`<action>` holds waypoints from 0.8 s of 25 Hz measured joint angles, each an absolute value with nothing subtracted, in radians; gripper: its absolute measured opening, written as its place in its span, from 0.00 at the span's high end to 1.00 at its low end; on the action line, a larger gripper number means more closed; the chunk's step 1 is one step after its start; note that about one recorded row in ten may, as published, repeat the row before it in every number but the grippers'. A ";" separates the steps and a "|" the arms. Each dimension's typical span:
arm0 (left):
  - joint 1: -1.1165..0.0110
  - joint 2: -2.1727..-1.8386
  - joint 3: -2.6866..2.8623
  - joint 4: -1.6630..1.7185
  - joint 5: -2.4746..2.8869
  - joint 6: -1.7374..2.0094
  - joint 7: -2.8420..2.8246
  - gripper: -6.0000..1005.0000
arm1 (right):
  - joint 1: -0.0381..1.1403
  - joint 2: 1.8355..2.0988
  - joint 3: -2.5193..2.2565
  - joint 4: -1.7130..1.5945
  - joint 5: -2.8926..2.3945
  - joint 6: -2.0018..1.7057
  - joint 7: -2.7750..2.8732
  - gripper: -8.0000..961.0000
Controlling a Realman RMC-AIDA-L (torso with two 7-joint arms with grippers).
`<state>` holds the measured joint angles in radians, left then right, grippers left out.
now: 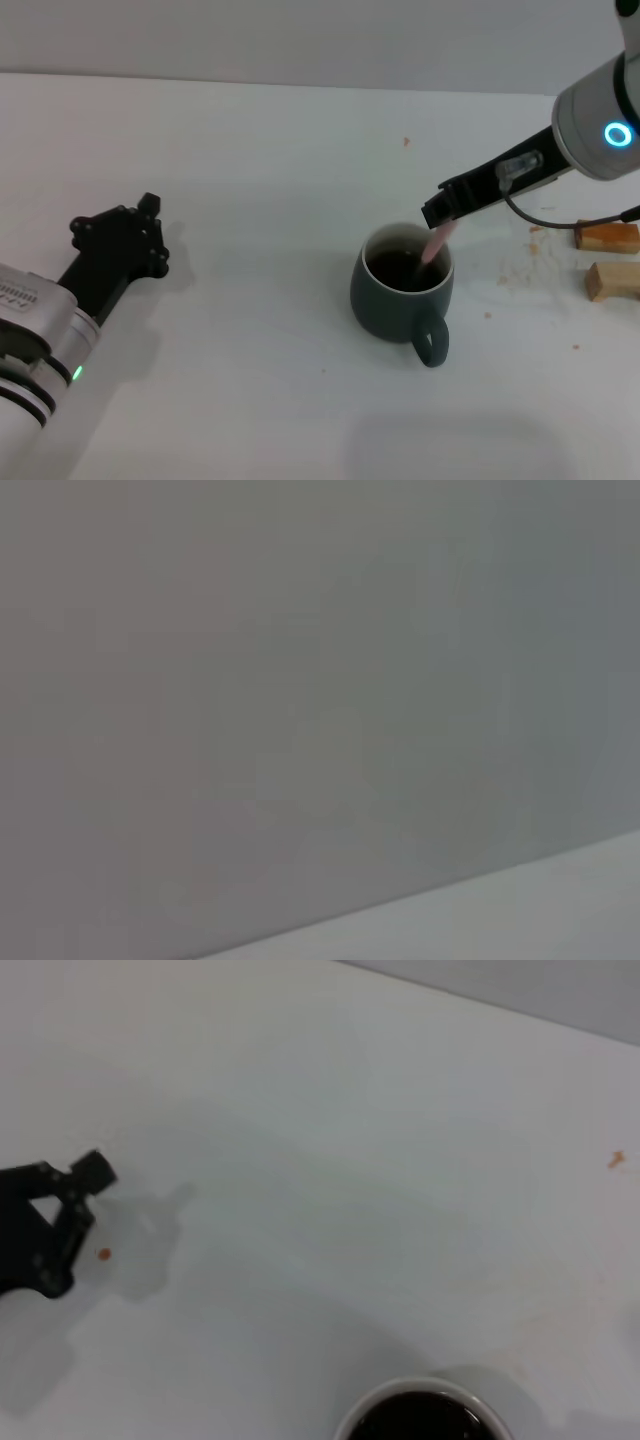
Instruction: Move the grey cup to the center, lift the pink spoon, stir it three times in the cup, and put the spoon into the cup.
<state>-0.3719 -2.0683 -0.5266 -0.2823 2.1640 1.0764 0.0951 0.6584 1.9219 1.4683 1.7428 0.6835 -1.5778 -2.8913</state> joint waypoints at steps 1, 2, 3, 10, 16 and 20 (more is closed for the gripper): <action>-0.372 -2.068 -0.531 -0.282 2.164 1.079 0.095 1.00 | 0.656 1.924 1.468 1.748 0.675 -1.581 -2.891 0.91; -0.372 -2.067 -0.535 -0.282 2.164 1.082 0.095 1.00 | 0.652 1.924 1.468 1.756 0.667 -1.582 -2.891 0.91; -0.371 -2.066 -0.538 -0.282 2.165 1.086 0.095 1.00 | 0.645 1.924 1.468 1.768 0.657 -1.580 -2.891 0.87; -0.379 -2.068 -0.538 -0.281 2.163 1.090 0.095 1.00 | 0.544 1.933 1.468 1.870 0.556 -1.506 -2.891 0.53; -0.381 -2.069 -0.538 -0.280 2.163 1.081 0.096 1.00 | 0.400 1.930 1.383 1.952 0.319 -1.282 -2.891 0.29; -0.383 -2.071 -0.538 -0.274 2.163 1.074 0.096 1.00 | 0.303 1.935 1.301 1.963 0.124 -1.108 -2.890 0.22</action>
<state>-0.3831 -2.0707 -0.5385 -0.2736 2.1626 1.0740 0.0963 0.3030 1.9350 1.3013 1.9630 0.1240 -1.1080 -2.8895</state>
